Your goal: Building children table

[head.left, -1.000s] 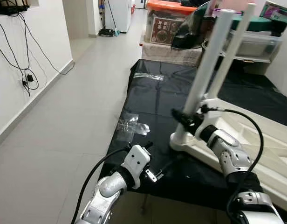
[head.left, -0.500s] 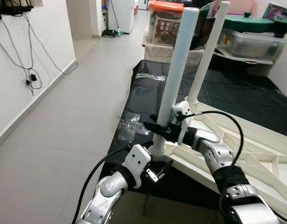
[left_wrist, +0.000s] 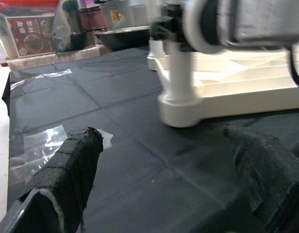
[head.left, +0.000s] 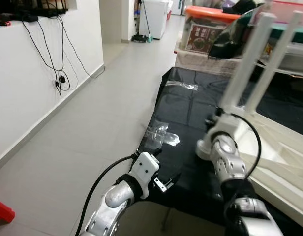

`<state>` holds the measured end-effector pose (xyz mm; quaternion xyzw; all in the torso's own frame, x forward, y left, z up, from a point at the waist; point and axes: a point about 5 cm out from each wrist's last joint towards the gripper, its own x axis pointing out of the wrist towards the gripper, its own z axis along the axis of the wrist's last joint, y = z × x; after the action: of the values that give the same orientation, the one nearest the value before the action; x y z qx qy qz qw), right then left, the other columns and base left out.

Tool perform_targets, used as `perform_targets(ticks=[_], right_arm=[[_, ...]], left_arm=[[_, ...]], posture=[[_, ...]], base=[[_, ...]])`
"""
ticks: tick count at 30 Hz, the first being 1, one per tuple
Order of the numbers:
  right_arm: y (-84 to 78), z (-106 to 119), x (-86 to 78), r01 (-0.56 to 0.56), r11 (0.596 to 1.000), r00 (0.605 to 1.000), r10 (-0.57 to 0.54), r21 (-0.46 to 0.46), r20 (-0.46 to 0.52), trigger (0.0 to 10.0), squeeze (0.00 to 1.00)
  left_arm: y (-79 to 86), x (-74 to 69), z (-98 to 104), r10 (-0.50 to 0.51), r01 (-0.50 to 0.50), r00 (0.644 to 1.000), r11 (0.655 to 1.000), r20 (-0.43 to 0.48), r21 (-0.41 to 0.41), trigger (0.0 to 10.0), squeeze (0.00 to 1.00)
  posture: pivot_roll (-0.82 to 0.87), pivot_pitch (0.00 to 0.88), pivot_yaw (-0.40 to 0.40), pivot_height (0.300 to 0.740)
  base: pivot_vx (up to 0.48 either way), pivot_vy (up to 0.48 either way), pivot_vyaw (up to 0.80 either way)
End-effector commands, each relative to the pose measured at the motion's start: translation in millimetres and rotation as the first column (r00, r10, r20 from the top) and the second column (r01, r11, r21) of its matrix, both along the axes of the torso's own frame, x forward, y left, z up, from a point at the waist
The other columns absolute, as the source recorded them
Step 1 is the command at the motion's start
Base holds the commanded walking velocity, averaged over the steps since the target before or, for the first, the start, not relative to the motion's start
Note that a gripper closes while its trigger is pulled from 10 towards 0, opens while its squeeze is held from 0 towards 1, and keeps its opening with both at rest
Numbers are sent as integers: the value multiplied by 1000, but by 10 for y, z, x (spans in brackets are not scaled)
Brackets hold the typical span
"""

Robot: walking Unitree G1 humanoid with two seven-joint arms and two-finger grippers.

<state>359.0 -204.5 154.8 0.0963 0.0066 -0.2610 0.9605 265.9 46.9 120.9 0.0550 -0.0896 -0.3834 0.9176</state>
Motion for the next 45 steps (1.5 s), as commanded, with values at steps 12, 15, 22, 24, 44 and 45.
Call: perform_targets(ticks=[12,15,22,24,44,45], right_arm=[[164,-80,8,20,996,999,-23,84,37,10000,1000],[103,-73,-46,66,998,997,-66,10,32,10000,0],[46,-231,-246,96,994,995,-97,-47,-16,10000,0],[36,-287,-287,98,994,995,-100,-47,-30,10000,0],[-328,-400,-955,343,932,918,-360,-120,-169,10000,0],[-349,-384,-985,350,927,916,-368,-134,-158,10000,0]], left_arm=[[-5,14,-19,-12,12,1000,1000,-6,12,10000,0],[-12,17,-22,-12,12,1000,1000,-7,13,10000,0],[-23,8,-21,-11,11,1000,1000,-9,10,10000,0],[-26,5,-22,-12,12,1000,1000,-9,9,10000,0],[-29,-41,-14,-24,24,1000,1000,-9,11,10000,0],[-28,-38,-12,-23,23,1000,1000,-9,10,10000,0]], posture=[[134,0,-103,740],[134,0,-106,740],[127,0,-106,740],[127,0,-106,740],[96,0,-87,740],[96,0,-87,740]], base=[[0,0,0],[0,0,0],[0,0,0],[0,0,0],[0,0,0],[0,0,0]])
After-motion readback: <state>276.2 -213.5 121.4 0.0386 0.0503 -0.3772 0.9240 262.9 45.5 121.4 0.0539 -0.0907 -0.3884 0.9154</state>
